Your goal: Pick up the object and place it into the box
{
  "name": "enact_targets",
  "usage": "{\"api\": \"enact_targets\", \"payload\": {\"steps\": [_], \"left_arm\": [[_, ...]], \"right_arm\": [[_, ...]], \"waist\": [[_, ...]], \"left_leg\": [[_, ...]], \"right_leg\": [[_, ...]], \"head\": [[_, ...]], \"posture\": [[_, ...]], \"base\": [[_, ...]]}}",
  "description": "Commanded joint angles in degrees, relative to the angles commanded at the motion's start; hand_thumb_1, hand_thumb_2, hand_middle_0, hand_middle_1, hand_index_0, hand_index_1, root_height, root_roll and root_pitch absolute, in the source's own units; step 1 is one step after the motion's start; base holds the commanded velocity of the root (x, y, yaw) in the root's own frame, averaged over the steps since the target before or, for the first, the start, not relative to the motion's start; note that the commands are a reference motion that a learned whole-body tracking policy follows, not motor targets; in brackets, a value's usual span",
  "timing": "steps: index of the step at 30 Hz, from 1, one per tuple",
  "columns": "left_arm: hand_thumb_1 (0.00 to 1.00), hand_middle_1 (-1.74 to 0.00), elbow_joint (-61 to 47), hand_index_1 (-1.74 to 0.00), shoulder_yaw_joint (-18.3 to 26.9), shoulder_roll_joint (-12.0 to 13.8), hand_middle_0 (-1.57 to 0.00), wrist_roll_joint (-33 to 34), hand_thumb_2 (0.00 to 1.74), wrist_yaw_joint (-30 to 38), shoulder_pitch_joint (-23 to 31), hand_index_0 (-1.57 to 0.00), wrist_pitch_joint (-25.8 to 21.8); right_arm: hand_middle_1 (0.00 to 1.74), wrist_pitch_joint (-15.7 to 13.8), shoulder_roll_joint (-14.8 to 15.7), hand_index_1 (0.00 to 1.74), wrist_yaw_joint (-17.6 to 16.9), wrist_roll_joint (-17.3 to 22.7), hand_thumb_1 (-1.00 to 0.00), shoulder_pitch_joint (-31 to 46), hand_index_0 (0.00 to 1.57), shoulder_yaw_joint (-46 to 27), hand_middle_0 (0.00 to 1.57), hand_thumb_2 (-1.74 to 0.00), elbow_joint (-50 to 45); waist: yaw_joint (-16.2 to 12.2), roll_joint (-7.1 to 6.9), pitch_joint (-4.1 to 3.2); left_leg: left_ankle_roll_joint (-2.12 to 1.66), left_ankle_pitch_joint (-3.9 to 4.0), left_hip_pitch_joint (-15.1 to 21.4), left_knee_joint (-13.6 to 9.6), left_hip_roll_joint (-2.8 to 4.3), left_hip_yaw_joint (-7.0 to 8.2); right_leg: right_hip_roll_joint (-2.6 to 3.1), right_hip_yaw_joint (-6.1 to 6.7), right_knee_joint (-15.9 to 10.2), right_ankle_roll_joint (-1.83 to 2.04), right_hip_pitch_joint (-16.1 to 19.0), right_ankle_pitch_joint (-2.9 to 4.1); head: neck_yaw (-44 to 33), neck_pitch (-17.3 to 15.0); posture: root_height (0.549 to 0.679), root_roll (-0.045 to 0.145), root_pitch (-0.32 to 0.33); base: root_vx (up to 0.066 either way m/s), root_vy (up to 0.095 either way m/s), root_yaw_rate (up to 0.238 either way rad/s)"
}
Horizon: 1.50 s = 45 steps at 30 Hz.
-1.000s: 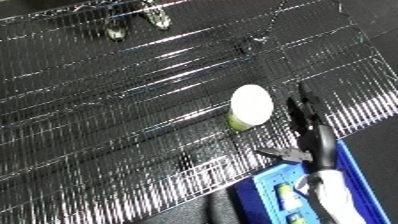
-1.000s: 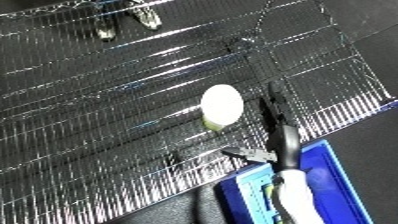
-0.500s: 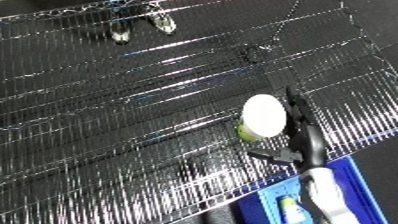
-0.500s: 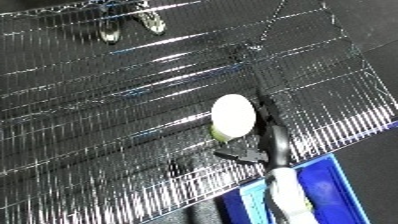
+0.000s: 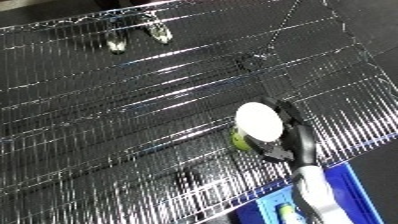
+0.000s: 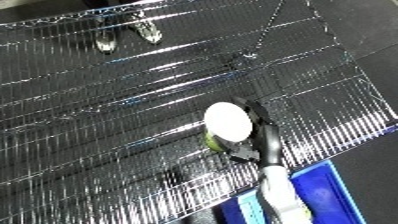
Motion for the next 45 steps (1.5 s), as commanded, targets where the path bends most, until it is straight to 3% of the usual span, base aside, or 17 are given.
{"api": "enact_targets", "payload": {"steps": [7,13,17,23,31,36,39,44,45], "left_arm": [[1.00,-1.74,0.0,-1.74,0.4,0.1,-1.57,-0.5,1.74,-1.0,0.9,-1.57,-0.7],[1.00,-1.74,-0.1,-1.74,1.9,-0.5,-1.57,0.0,1.74,-2.0,3.1,-1.57,-1.7],[1.00,-1.74,-0.1,-1.74,2.9,-1.4,-1.57,0.7,1.74,-2.5,4.4,-1.57,-2.3],[1.00,-1.74,0.8,-1.74,3.8,-3.1,-1.57,1.4,1.74,-3.5,5.5,-1.57,-3.5],[1.00,-1.74,1.2,-1.74,5.0,-5.1,-1.57,1.6,1.74,-4.6,6.9,-1.57,-5.2],[1.00,-1.74,1.9,-1.74,5.3,-6.5,-1.57,0.5,1.74,-4.1,6.6,-1.57,-5.8],[1.00,-1.74,3.0,-1.74,5.2,-7.5,-1.57,-0.1,1.74,-4.4,7.5,-1.57,-6.6],[1.00,-1.74,4.3,-1.74,5.4,-8.9,-1.57,0.2,1.74,-5.4,9.3,-1.57,-7.5],[1.00,-1.74,4.5,-1.74,5.3,-9.1,-1.57,0.2,1.74,-5.6,9.5,-1.57,-7.7]], "right_arm": [[0.96,-0.6,-0.2,0.96,-1.8,-1.7,-0.55,1.5,0.86,-0.7,0.86,-0.96,-2.2],[0.96,-0.3,-0.2,0.96,-4.6,-4.9,-0.55,6.8,0.86,-3.4,0.86,-0.96,-10.5],[0.96,0.1,0.4,0.96,-6.6,-7.2,-0.55,10.9,0.86,-5.7,0.86,-0.96,-17.3],[0.96,0.1,0.9,0.96,-8.6,-9.9,-0.55,16.8,0.86,-9.4,0.86,-0.96,-25.3],[0.96,-1.0,0.6,0.96,-10.5,-10.9,-0.55,25.5,0.86,-14.8,0.86,-0.96,-31.6],[0.96,-1.5,0.3,0.96,-11.0,-10.1,-0.55,30.4,0.86,-18.0,0.86,-0.96,-32.5],[0.96,-2.2,0.2,0.96,-9.9,-9.4,-0.55,33.9,0.86,-19.9,0.86,-0.96,-32.1],[0.96,-3.8,0.1,0.96,-9.1,-7.3,-0.55,38.5,0.86,-23.5,0.86,-0.96,-30.4],[0.87,-4.1,0.1,0.87,-9.2,-6.6,-0.50,38.9,0.79,-24.0,0.79,-0.87,-29.8]], "waist": [[-0.4,-0.75,0.00],[-2.0,-2.04,0.00],[-3.5,-2.85,0.00],[-6.1,-3.38,0.00],[-10.2,-2.67,0.00],[-13.5,-1.61,-0.15],[-15.4,-0.80,-0.64],[-17.5,0.16,-1.72],[-17.7,0.32,-1.85]], "left_leg": [[-0.07,0.36,2.9,-2.3,-0.07,-0.16],[-0.30,0.67,7.5,-5.2,0.39,0.06],[-0.39,0.42,10.8,-6.5,0.84,0.47],[-0.51,-0.24,15.4,-7.7,1.47,1.74],[-0.78,-0.38,20.8,-10.3,2.45,4.66],[-0.97,-0.67,24.2,-11.2,3.11,6.62],[-1.11,-0.75,26.4,-11.4,3.54,7.68],[-0.95,-2.16,29.0,-12.3,3.66,9.49],[-0.88,-2.46,29.2,-12.5,3.57,9.74]], "right_leg": [[0.48,-0.10,-1.9,0.03,2.7,0.15],[0.93,0.14,-5.1,0.24,7.0,0.61],[1.14,0.63,-7.2,0.43,10.0,0.89],[0.85,1.82,-9.9,0.67,14.1,1.31],[0.40,3.98,-13.0,1.22,17.7,1.77],[0.31,5.53,-14.5,1.57,19.7,2.09],[0.42,6.54,-15.4,1.70,21.3,2.12],[0.18,7.61,-17.0,2.21,22.8,2.19],[0.11,7.72,-17.4,2.29,22.9,2.29]], "head": [[0.5,-0.7],[0.6,-3.2],[1.8,-5.6],[4.4,-7.0],[9.1,-8.3],[17.7,-15.7],[20.4,-18.3],[21.6,-18.9],[21.7,-18.8]], "posture": [[0.637,0.058,0.115],[0.644,0.057,0.085],[0.649,0.058,0.059],[0.654,0.063,0.021],[0.659,0.068,-0.009],[0.661,0.071,-0.028],[0.662,0.072,-0.045],[0.664,0.076,-0.053],[0.664,0.077,-0.052]], "base": [[-0.027,0.017,-0.035],[-0.032,0.049,-0.109],[-0.035,0.075,-0.179],[-0.027,0.098,-0.186],[-0.048,0.128,-0.214],[-0.008,0.163,-0.237],[0.087,0.137,-0.242],[0.054,0.079,-0.187],[0.002,0.050,-0.124]]}}
